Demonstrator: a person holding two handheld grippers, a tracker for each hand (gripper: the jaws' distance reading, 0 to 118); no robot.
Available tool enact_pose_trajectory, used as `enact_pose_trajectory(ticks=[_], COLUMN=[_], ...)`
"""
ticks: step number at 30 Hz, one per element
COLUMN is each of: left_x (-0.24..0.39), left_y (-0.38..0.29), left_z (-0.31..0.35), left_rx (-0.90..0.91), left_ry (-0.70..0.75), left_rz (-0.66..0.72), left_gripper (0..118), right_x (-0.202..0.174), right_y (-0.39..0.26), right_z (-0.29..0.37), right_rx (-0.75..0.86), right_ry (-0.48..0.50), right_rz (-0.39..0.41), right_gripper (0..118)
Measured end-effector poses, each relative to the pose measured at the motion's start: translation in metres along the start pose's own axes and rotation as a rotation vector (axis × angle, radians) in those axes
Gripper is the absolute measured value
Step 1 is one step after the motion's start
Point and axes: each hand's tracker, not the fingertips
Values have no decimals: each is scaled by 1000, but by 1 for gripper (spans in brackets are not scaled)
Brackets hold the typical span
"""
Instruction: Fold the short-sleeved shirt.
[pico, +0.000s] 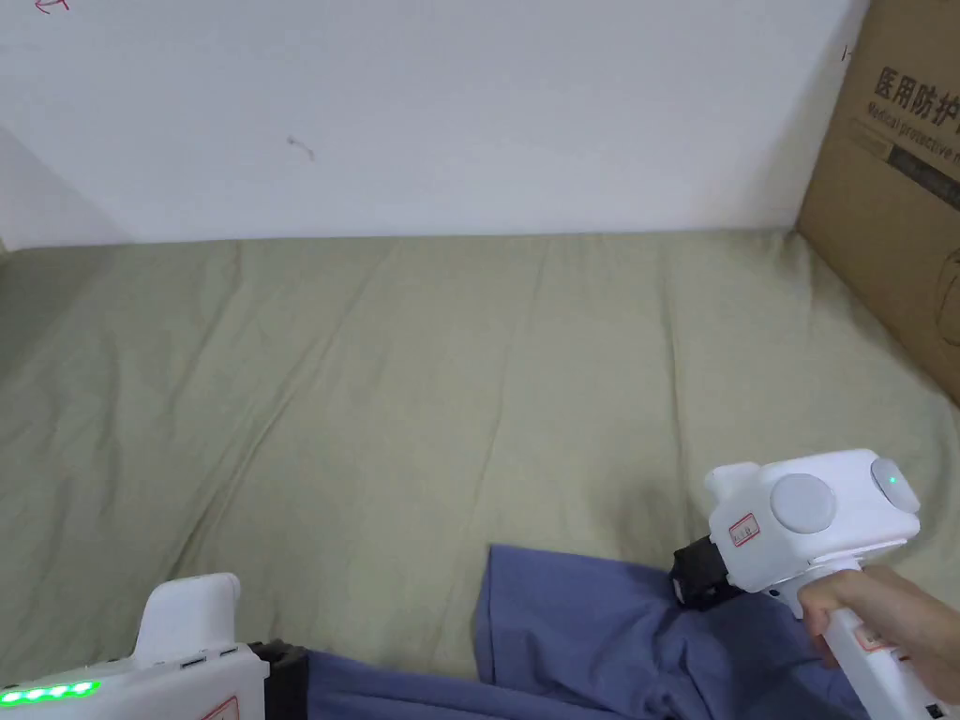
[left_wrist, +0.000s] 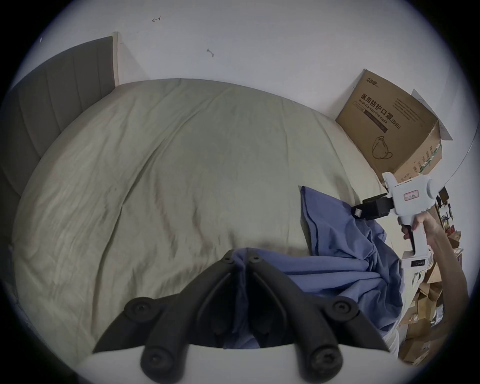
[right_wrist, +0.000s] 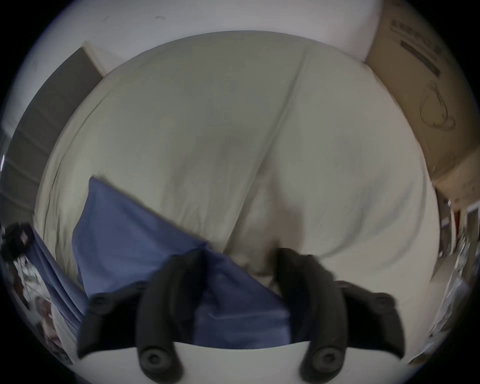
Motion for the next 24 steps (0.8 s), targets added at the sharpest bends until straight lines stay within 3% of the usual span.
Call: enact_pose_trajectory(ticks=[1, 2, 3, 8, 10, 12, 16, 19, 21, 24], left_x=[1, 1, 0, -3, -7, -10, -15, -8, -1, 14], left_y=[2, 2, 3, 14, 24, 36, 66, 95, 108, 126], left_z=[3, 5, 8, 34, 50, 67, 112, 158, 186, 224], left_rx=[2, 4, 13, 36, 62, 110, 201, 282, 349, 429], left_ry=[9, 14, 17, 42, 42, 76, 105, 83, 36, 123], left_rz=[-4, -3, -4, -39, -45, -55, -65, -1, -37, -122], left_gripper=[2, 2, 2, 2, 2, 2, 2, 2, 2, 2], right_x=[-2, -3, -9, 5, 14, 19, 44, 57, 66, 76], right_y=[0, 0, -4, -2, -1, -5, -14, -26, -38, -49], right_z=[3, 6, 11, 45, 81, 127, 218, 282, 324, 369], right_rx=[-10, -17, -31, 38, 103, 190, 333, 439, 505, 576], right_ry=[-20, -24, -54, 0, 45, 14, 40, 6, -19, 3], right_rz=[24, 23, 16, -114, -139, -163, -250, -247, -282, -328], right_gripper=[18, 3, 3, 3, 3, 3, 3, 3, 3, 3])
